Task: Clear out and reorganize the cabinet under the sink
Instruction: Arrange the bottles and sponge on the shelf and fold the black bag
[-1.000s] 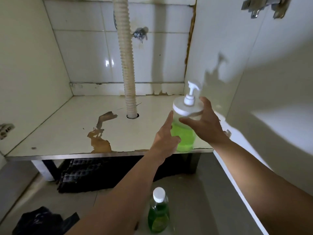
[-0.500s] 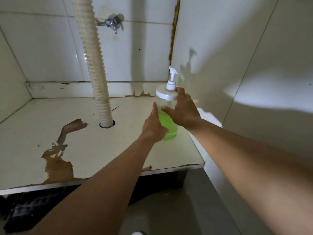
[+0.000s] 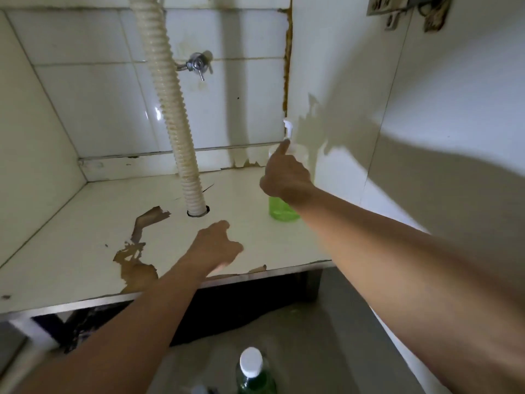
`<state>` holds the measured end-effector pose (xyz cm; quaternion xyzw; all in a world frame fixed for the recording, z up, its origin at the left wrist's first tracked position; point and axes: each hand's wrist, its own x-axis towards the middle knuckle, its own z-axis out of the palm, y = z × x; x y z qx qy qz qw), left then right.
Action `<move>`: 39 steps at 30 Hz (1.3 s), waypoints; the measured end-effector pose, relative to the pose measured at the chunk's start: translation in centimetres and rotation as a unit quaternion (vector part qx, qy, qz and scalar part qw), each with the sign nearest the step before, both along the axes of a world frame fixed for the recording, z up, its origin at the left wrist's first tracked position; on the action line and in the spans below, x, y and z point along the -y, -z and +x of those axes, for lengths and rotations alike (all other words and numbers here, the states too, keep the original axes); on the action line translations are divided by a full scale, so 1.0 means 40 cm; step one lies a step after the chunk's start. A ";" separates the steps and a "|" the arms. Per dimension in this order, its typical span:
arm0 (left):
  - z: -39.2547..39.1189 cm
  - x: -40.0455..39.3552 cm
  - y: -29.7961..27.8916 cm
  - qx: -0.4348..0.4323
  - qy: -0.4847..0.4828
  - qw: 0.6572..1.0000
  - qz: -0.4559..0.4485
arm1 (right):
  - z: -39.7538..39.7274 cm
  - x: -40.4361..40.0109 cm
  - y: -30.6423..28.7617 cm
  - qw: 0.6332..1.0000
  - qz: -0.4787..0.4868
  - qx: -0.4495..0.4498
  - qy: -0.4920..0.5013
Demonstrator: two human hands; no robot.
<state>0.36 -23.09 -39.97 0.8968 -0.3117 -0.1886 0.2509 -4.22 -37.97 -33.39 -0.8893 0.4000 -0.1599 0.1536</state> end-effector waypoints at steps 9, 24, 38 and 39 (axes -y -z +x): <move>-0.163 -0.268 0.140 -0.035 0.019 0.999 -0.026 | -0.329 -0.231 0.244 0.965 0.206 -0.028 -0.160; -0.228 -0.428 0.296 -0.016 0.039 0.968 0.247 | -0.402 -0.379 0.404 0.941 0.220 -0.129 -0.223; -0.244 -0.464 0.347 -0.014 -0.016 0.976 0.217 | -0.378 -0.424 0.484 0.967 0.187 0.004 -0.172; -0.245 -0.468 0.340 -0.012 -0.013 0.976 0.215 | -0.381 -0.428 0.478 0.970 0.167 0.011 -0.179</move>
